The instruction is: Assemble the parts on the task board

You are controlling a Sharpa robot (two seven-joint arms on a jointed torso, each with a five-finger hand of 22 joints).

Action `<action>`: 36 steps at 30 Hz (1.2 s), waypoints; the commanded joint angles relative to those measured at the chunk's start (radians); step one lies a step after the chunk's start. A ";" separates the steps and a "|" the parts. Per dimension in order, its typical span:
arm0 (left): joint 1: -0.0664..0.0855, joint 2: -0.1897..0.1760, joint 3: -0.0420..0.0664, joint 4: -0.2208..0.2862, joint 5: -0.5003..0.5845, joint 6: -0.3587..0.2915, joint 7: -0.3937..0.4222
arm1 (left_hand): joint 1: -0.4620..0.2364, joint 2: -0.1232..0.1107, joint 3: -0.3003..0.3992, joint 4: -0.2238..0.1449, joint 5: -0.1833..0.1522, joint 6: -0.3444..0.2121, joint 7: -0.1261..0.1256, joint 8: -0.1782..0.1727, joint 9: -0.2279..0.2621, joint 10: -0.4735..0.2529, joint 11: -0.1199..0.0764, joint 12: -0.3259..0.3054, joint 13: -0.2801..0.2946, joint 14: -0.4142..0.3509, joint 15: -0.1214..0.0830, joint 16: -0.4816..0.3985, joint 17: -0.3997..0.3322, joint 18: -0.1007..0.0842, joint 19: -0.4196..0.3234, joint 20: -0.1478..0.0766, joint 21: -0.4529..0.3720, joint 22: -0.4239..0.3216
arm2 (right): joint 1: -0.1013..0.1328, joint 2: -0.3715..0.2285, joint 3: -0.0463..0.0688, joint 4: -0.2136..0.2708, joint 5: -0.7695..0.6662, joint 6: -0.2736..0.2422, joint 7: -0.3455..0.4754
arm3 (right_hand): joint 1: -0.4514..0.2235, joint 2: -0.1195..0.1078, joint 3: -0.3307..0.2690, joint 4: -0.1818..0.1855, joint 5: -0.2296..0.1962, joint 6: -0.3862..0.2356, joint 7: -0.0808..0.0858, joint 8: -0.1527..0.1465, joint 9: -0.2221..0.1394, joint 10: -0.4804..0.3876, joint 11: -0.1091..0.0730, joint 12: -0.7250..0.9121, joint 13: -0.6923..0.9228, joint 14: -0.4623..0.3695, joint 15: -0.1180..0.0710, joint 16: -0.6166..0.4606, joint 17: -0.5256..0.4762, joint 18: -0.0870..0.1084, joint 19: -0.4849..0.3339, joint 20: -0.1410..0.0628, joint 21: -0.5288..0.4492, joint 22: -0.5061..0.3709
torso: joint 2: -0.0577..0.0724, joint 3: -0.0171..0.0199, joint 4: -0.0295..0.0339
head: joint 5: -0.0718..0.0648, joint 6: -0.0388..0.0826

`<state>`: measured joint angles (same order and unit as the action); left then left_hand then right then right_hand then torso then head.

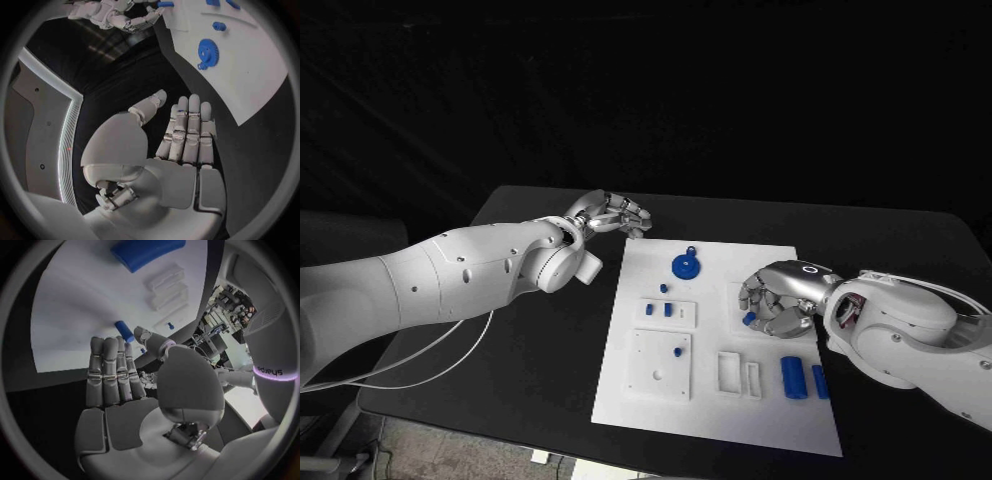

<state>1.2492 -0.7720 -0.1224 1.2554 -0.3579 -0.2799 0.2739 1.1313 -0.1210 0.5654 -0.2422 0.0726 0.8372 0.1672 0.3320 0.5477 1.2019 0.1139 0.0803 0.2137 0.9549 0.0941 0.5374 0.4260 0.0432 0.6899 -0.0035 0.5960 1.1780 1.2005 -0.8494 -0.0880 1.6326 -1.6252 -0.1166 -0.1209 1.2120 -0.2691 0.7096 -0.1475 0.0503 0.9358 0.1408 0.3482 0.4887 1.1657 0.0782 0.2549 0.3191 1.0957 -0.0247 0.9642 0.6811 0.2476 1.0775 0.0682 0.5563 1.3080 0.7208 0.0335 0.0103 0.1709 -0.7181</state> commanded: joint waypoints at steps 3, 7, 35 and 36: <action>0.000 0.000 0.001 0.002 -0.002 0.014 0.010 | -0.004 -0.001 0.000 0.006 0.002 -0.007 0.000 0.004 -0.001 -0.006 0.004 -0.006 -0.001 -0.002 0.006 -0.004 0.002 0.010 0.007 0.003 -0.004 0.001 | 0.000 0.003 -0.003 -0.004 -0.040 0.027 0.002 | -0.003 0.011 0.007 -0.005 -0.002 0.015 -0.003 0.007 -0.001 0.014 -0.003 0.007 0.002 0.005 -0.006 0.009 0.000 0.014 0.008 -0.003 0.007 0.021 | 0.000 -0.0013 -0.0008 | 0.000 0.000; 0.000 0.000 0.001 0.002 -0.002 0.014 0.010 | -0.004 -0.002 0.000 0.006 0.001 -0.007 0.000 0.004 -0.002 -0.006 0.004 -0.006 -0.001 -0.002 0.006 -0.004 0.002 0.010 0.007 0.003 -0.004 0.002 | -0.004 0.008 -0.007 -0.009 -0.054 0.021 -0.002 | -0.006 0.010 0.007 -0.006 -0.002 0.016 -0.004 0.006 -0.001 0.014 -0.003 0.007 0.002 0.005 -0.007 0.009 0.000 0.014 0.008 -0.003 0.007 0.021 | 0.000 -0.0012 -0.0012 | 0.000 -0.001; 0.000 -0.001 0.000 0.002 -0.002 0.019 0.008 | -0.006 -0.001 -0.001 0.008 0.001 -0.008 0.000 0.005 -0.003 -0.007 0.005 -0.007 -0.001 -0.002 0.007 -0.007 0.006 0.010 0.007 0.004 -0.005 0.003 | -0.022 0.025 -0.013 -0.014 -0.053 -0.049 -0.038 | -0.044 0.038 0.128 0.016 -0.001 0.110 -0.041 0.038 0.007 0.101 -0.042 0.056 0.016 0.065 -0.044 0.060 0.013 0.014 0.069 -0.038 0.070 0.023 | 0.000 -0.0001 -0.0013 | 0.002 -0.014; 0.000 -0.001 0.000 0.002 -0.002 0.018 0.008 | -0.006 -0.001 -0.001 0.008 0.001 -0.008 0.001 0.005 -0.003 -0.007 0.005 -0.007 -0.001 -0.002 0.007 -0.007 0.006 0.010 0.007 0.004 -0.005 0.003 | -0.022 0.023 -0.013 -0.010 -0.048 -0.058 -0.041 | -0.045 0.038 0.130 0.015 0.000 0.113 -0.042 0.039 0.008 0.103 -0.043 0.057 0.017 0.066 -0.045 0.061 0.013 0.014 0.070 -0.038 0.072 0.023 | 0.000 0.0001 -0.0012 | 0.004 -0.015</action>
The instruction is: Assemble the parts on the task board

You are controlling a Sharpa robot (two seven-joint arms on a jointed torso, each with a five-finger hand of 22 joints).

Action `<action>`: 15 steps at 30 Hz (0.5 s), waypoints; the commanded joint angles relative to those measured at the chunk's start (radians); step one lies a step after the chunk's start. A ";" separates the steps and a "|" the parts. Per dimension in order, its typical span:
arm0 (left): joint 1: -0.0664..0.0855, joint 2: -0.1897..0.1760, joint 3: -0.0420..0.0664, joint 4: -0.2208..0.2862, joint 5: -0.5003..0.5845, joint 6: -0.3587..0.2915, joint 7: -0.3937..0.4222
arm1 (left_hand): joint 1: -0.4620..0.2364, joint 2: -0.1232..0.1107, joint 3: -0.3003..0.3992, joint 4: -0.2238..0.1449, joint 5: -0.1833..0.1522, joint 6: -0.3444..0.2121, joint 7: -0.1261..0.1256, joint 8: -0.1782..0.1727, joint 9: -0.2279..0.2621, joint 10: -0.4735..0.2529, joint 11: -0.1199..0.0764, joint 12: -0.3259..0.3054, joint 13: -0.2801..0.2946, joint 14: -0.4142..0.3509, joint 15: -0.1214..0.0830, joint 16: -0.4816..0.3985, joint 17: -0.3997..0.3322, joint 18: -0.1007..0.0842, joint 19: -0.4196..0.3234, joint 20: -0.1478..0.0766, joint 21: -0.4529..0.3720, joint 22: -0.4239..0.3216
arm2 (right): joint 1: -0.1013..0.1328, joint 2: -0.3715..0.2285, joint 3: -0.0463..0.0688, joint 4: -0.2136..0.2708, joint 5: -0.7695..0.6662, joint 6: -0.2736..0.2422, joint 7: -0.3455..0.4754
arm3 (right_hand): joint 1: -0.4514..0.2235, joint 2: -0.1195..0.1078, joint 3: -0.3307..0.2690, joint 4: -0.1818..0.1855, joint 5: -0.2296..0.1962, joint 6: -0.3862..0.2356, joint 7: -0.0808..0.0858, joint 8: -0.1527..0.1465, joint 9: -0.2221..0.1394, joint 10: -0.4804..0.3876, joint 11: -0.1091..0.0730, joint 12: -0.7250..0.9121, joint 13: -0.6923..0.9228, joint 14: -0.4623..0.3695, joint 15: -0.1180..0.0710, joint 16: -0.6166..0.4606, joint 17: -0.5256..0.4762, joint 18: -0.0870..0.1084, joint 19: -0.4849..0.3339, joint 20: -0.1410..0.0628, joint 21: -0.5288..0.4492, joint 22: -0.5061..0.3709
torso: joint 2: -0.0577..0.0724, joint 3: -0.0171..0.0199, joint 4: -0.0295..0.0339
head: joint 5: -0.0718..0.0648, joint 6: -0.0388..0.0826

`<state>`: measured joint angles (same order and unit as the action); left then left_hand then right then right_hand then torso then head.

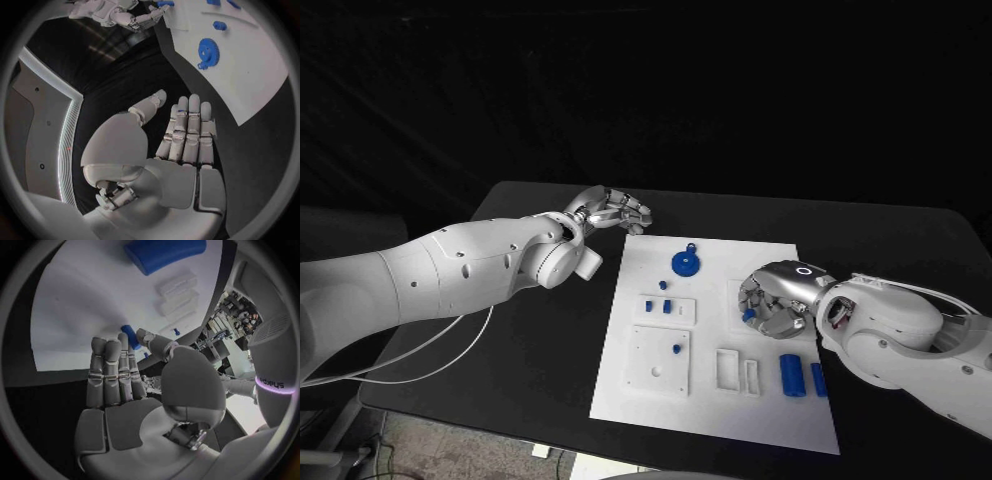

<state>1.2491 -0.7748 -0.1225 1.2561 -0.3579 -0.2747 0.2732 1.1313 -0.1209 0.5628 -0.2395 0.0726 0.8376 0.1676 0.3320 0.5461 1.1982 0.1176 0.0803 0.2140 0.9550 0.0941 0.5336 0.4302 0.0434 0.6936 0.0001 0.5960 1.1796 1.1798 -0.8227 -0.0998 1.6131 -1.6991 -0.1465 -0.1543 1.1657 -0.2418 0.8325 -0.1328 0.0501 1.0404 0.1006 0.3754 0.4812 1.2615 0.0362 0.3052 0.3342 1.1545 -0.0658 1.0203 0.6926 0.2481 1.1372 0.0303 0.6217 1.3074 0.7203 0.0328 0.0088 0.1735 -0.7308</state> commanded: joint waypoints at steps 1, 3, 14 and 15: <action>0.000 0.001 0.001 0.001 -0.002 0.012 0.008 | -0.006 -0.001 0.002 0.005 0.001 -0.009 0.000 0.005 -0.001 -0.003 0.001 -0.007 -0.002 -0.002 0.007 -0.004 0.002 0.010 0.003 0.000 -0.005 0.001 | -0.002 -0.006 -0.001 0.012 0.020 -0.036 -0.009 | -0.001 0.013 0.012 -0.001 0.001 0.012 -0.003 0.013 0.017 0.011 -0.003 0.009 0.003 0.010 -0.006 0.006 0.002 0.014 0.014 -0.002 0.010 0.023 | 0.000 0.0008 0.0005 | 0.005 -0.003; 0.000 0.001 0.001 0.001 -0.002 0.012 0.009 | -0.006 -0.001 0.002 0.005 0.001 -0.009 0.000 0.005 -0.001 -0.003 0.001 -0.007 -0.002 -0.002 0.007 -0.004 0.002 0.010 0.003 0.000 -0.005 0.001 | -0.002 -0.010 -0.001 0.014 0.022 -0.048 -0.011 | -0.005 0.018 0.017 -0.007 0.003 0.013 -0.003 0.012 0.018 0.012 -0.004 0.011 0.004 0.013 -0.007 0.006 0.002 0.014 0.017 -0.004 0.014 0.022 | 0.000 0.0009 0.0003 | 0.007 -0.004; -0.001 0.007 0.001 -0.002 -0.002 0.013 0.009 | -0.006 -0.001 0.002 0.006 0.001 -0.010 0.000 0.005 -0.002 -0.004 0.001 -0.007 -0.002 -0.002 0.007 -0.005 0.003 0.010 0.003 0.000 -0.006 0.002 | 0.002 -0.036 0.059 0.061 0.131 -0.081 0.012 | -0.015 0.018 0.032 -0.022 0.011 0.020 -0.005 0.011 0.022 0.016 -0.006 0.012 0.006 0.019 -0.009 0.006 0.001 0.014 0.020 -0.007 0.022 0.022 | -0.001 0.0006 0.0008 | 0.013 -0.010; -0.001 0.007 0.001 -0.002 -0.002 0.013 0.009 | -0.006 -0.001 0.002 0.006 0.001 -0.010 0.000 0.005 -0.002 -0.004 0.001 -0.007 -0.002 -0.002 0.007 -0.005 0.004 0.010 0.003 0.000 -0.006 0.002 | 0.003 -0.036 0.069 0.065 0.142 -0.090 0.014 | -0.016 0.019 0.032 -0.023 0.012 0.020 -0.005 0.011 0.022 0.016 -0.006 0.012 0.006 0.019 -0.009 0.006 0.001 0.014 0.021 -0.007 0.023 0.022 | 0.000 0.0002 -0.0004 | 0.015 -0.012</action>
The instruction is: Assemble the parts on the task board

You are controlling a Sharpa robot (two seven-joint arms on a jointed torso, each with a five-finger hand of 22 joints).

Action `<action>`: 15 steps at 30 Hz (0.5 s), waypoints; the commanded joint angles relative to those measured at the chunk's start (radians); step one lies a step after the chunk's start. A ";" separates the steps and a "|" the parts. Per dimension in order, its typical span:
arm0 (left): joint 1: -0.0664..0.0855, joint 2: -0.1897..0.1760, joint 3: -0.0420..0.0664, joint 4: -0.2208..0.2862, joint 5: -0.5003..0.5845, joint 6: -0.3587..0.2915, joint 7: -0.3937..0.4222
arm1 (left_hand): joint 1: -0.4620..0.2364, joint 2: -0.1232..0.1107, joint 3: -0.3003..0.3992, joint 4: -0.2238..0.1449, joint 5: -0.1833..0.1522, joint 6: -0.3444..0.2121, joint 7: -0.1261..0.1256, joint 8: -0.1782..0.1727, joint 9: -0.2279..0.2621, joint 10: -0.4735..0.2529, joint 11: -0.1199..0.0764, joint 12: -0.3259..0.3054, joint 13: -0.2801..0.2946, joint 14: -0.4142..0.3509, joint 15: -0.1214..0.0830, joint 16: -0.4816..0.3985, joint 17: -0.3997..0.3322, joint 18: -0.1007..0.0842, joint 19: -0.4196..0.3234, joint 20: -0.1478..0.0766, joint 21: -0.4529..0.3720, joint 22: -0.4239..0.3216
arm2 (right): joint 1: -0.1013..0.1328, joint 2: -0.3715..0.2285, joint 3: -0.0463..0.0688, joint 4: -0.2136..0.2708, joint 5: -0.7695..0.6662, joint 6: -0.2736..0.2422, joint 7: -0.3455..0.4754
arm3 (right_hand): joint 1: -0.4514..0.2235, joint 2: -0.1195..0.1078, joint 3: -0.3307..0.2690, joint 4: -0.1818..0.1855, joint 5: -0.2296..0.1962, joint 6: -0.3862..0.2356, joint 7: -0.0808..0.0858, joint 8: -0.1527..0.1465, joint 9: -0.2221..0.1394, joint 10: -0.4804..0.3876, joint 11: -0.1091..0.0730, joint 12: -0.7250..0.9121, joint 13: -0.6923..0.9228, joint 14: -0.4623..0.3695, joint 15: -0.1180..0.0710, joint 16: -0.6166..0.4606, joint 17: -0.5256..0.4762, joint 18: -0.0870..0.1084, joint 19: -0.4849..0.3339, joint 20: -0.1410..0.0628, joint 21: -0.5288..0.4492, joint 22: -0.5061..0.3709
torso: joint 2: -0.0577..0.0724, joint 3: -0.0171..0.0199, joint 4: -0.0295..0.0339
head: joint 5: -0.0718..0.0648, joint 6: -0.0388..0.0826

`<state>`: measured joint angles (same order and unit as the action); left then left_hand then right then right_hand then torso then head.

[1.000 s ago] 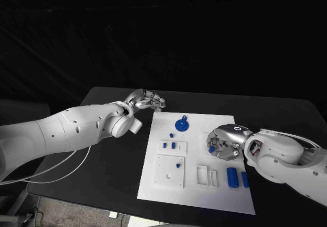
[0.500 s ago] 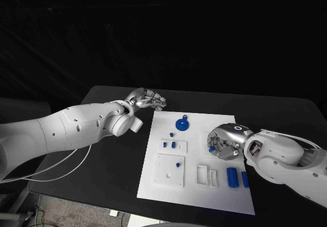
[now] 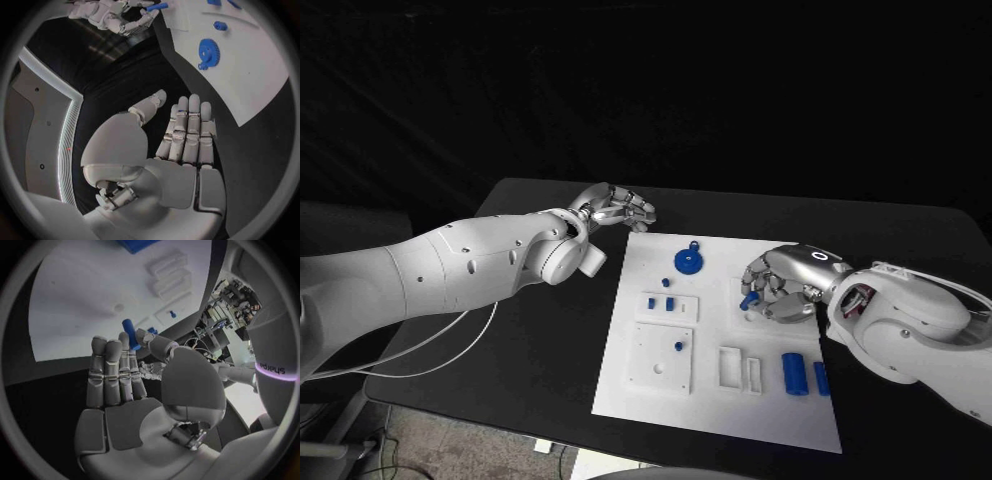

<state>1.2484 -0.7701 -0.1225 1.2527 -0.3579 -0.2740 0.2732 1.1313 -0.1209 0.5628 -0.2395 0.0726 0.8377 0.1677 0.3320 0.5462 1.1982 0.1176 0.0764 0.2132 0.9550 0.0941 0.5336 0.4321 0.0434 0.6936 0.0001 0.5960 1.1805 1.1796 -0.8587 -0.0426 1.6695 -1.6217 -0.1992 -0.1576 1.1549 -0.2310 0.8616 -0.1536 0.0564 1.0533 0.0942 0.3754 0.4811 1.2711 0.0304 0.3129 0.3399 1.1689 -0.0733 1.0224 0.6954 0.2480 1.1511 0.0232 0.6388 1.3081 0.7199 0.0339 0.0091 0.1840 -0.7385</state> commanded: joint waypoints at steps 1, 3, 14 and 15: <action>0.000 0.003 0.001 0.001 -0.002 0.012 0.010 | -0.006 -0.001 0.001 0.006 0.001 -0.010 0.000 0.005 -0.002 -0.004 0.001 -0.003 -0.001 -0.002 0.007 -0.006 0.002 0.010 0.003 0.001 -0.006 0.001 | 0.004 0.000 0.015 0.011 0.076 -0.042 0.021 | -0.007 0.009 0.004 -0.004 0.007 0.008 0.001 0.011 0.022 0.007 -0.001 0.005 0.001 0.005 -0.002 0.004 -0.002 0.014 0.007 -0.001 0.007 0.021 | 0.000 -0.0008 -0.0012 | 0.005 -0.005; 0.000 0.004 0.001 0.002 -0.002 0.012 0.009 | -0.007 -0.001 0.001 0.006 0.001 -0.010 0.000 0.005 -0.002 -0.004 0.001 -0.003 -0.001 -0.002 0.007 -0.006 0.002 0.010 0.003 0.001 -0.006 0.001 | 0.005 0.002 0.017 0.016 0.100 -0.050 0.031 | -0.008 0.010 0.004 -0.006 0.008 0.009 0.001 0.011 0.023 0.007 -0.001 0.005 0.001 0.006 -0.002 0.004 -0.002 0.014 0.007 -0.001 0.008 0.021 | 0.000 -0.0008 -0.0009 | 0.006 -0.005; 0.000 0.013 0.001 0.002 -0.002 0.016 0.010 | -0.007 0.000 0.001 0.006 0.002 -0.010 0.000 0.005 -0.002 -0.004 0.002 -0.003 -0.001 -0.002 0.007 -0.007 0.003 0.010 0.003 0.001 -0.007 0.002 | -0.001 0.103 0.004 0.041 0.039 -0.046 0.073 | -0.020 0.020 0.003 -0.022 0.015 0.008 0.001 0.007 0.024 0.006 0.000 0.003 0.000 0.006 -0.002 0.002 -0.004 0.014 0.006 -0.002 0.011 0.020 | 0.000 -0.0021 -0.0009 | 0.031 -0.012; 0.000 0.016 0.001 0.000 -0.002 0.016 0.010 | -0.007 0.000 0.001 0.007 0.002 -0.010 0.000 0.005 -0.002 -0.004 0.002 -0.003 -0.001 -0.002 0.007 -0.007 0.003 0.010 0.003 0.001 -0.007 0.002 | -0.005 0.114 0.002 0.041 0.037 -0.045 0.074 | -0.020 0.020 0.003 -0.022 0.015 0.008 0.001 0.007 0.024 0.006 0.000 0.003 0.000 0.006 -0.002 0.002 -0.004 0.014 0.005 -0.002 0.012 0.020 | 0.000 -0.0021 -0.0003 | 0.031 -0.012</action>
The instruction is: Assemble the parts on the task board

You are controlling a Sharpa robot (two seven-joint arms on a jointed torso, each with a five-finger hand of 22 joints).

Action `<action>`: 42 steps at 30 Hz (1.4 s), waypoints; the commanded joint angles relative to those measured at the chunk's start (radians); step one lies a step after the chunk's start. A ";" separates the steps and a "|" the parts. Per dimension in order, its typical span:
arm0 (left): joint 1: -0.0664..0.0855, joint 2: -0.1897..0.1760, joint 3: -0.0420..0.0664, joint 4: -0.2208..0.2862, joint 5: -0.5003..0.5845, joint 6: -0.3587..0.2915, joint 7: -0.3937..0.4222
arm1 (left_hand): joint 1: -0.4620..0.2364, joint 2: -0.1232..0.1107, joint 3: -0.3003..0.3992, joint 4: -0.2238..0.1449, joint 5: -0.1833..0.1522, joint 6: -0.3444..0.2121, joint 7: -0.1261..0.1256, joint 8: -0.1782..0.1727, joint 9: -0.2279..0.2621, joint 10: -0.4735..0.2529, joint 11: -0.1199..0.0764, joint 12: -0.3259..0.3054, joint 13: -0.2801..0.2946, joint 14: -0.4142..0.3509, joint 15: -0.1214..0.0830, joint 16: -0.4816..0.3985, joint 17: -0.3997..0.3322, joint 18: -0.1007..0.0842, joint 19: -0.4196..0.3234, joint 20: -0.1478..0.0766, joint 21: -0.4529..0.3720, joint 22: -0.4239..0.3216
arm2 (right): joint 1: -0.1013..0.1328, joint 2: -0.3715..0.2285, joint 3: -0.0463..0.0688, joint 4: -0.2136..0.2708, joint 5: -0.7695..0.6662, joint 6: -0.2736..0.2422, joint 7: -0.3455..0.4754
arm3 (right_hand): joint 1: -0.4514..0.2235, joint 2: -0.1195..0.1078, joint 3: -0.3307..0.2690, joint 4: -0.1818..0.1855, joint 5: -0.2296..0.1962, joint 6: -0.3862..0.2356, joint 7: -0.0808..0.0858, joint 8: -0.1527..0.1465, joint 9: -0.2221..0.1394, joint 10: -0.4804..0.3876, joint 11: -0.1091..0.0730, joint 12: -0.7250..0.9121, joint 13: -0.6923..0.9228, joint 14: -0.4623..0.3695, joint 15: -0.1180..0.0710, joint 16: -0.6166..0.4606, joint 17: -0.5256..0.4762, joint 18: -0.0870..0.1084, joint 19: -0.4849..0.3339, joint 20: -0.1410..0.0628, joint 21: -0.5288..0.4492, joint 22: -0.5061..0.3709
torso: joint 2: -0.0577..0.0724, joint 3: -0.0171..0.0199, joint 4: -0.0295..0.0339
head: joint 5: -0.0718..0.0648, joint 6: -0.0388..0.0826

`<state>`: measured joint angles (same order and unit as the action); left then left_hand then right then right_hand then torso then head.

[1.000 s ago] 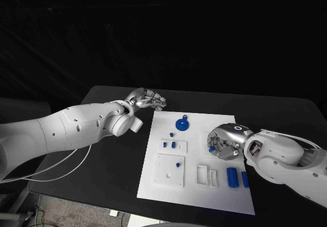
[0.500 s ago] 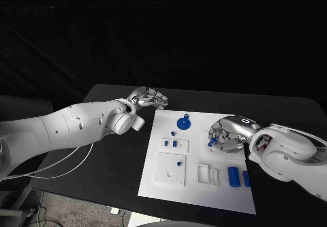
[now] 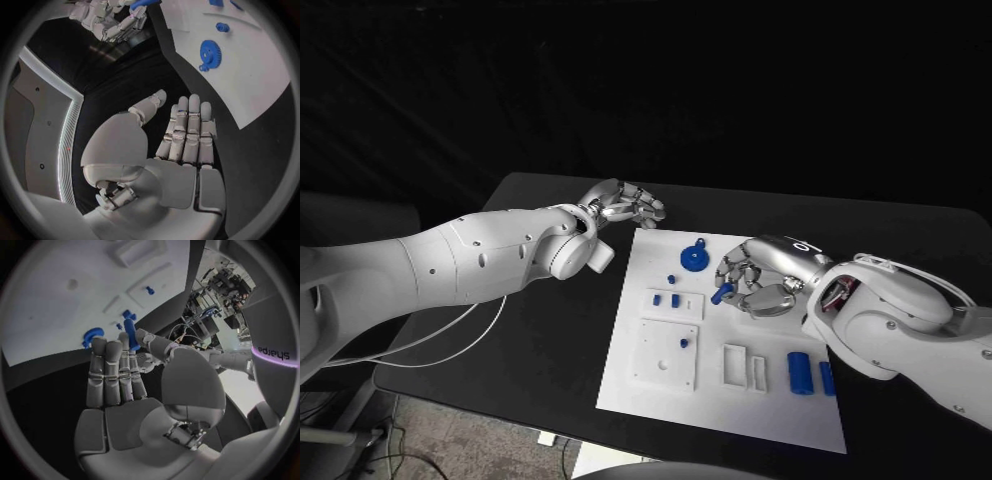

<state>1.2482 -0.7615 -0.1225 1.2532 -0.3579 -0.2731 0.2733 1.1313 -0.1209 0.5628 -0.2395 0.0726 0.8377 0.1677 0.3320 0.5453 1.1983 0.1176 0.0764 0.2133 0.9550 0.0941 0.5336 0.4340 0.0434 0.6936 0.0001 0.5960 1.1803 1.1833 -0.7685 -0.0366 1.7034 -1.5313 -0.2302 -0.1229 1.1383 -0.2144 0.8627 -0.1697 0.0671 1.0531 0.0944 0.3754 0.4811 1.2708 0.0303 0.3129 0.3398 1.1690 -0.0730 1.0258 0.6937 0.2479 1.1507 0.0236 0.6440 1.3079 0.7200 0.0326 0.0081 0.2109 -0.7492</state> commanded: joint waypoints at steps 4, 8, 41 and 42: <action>0.000 0.014 0.001 -0.005 -0.002 0.015 0.011 | -0.007 0.000 0.001 0.007 0.002 -0.010 0.000 0.005 -0.001 -0.004 0.002 -0.003 -0.002 -0.002 0.008 -0.007 0.002 0.010 0.003 0.001 -0.007 0.002 | -0.030 0.073 -0.014 0.000 -0.081 -0.007 0.047 | -0.004 0.004 0.001 -0.008 0.004 0.009 0.001 0.007 0.025 0.006 0.000 0.003 0.001 0.006 -0.002 -0.002 -0.002 0.014 0.006 -0.002 0.007 0.020 | 0.000 -0.0002 0.0022 | 0.011 -0.004; 0.000 0.018 0.001 -0.005 -0.002 0.017 0.010 | -0.007 0.000 0.001 0.007 0.002 -0.010 0.000 0.006 -0.001 -0.004 0.002 -0.003 -0.002 -0.002 0.008 -0.008 0.002 0.010 0.003 0.001 -0.007 0.002 | -0.039 0.103 -0.044 -0.010 -0.103 -0.005 0.050 | -0.005 0.005 0.001 -0.011 0.004 0.009 0.001 0.006 0.025 0.006 0.000 0.003 0.001 0.006 -0.002 -0.002 -0.002 0.014 0.005 -0.002 0.007 0.020 | 0.000 -0.0010 0.0030 | 0.019 -0.006; 0.000 0.018 0.001 -0.006 -0.001 0.024 0.006 | -0.007 0.001 0.000 0.008 0.001 -0.011 0.001 0.006 -0.002 -0.005 0.002 -0.004 -0.002 -0.002 0.008 -0.011 0.006 0.010 0.002 0.001 -0.009 0.004 | -0.101 0.174 -0.100 -0.042 -0.227 0.061 0.034 | -0.013 0.012 -0.001 -0.028 0.016 0.013 0.000 0.004 0.028 0.009 -0.001 0.003 0.001 0.009 -0.003 -0.001 -0.002 0.014 0.004 -0.002 0.013 0.020 | 0.000 0.0006 0.0004 | 0.035 -0.015; 0.000 0.018 0.001 -0.006 -0.001 0.024 0.007 | -0.007 0.001 0.000 0.008 0.001 -0.011 0.001 0.006 -0.002 -0.005 0.002 -0.004 -0.002 -0.002 0.008 -0.011 0.006 0.010 0.002 0.001 -0.009 0.004 | -0.102 0.174 -0.100 -0.043 -0.230 0.061 0.033 | -0.014 0.012 -0.001 -0.028 0.016 0.013 0.000 0.004 0.028 0.009 -0.001 0.003 0.001 0.009 -0.003 -0.001 -0.002 0.014 0.004 -0.002 0.013 0.020 | 0.000 0.0003 0.0005 | 0.035 -0.016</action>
<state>1.2482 -0.7436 -0.1222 1.2457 -0.3578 -0.2632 0.2727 1.1314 -0.1209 0.5628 -0.2396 0.0726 0.8316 0.1687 0.3320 0.5439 1.1983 0.1176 0.0764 0.2128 0.9550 0.0941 0.5258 0.4387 0.0433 0.6935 0.0000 0.5921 1.1827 1.0836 -0.5959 -0.1354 1.6615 -1.7380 -0.1922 -0.0870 1.1225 -0.2140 0.8611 -0.1920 0.0780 1.0557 0.0924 0.3755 0.4812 1.2707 0.0303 0.3129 0.3397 1.1776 -0.0711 1.0297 0.6930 0.2480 1.1544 0.0235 0.6532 1.3080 0.7196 0.0335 0.0084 0.2457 -0.7635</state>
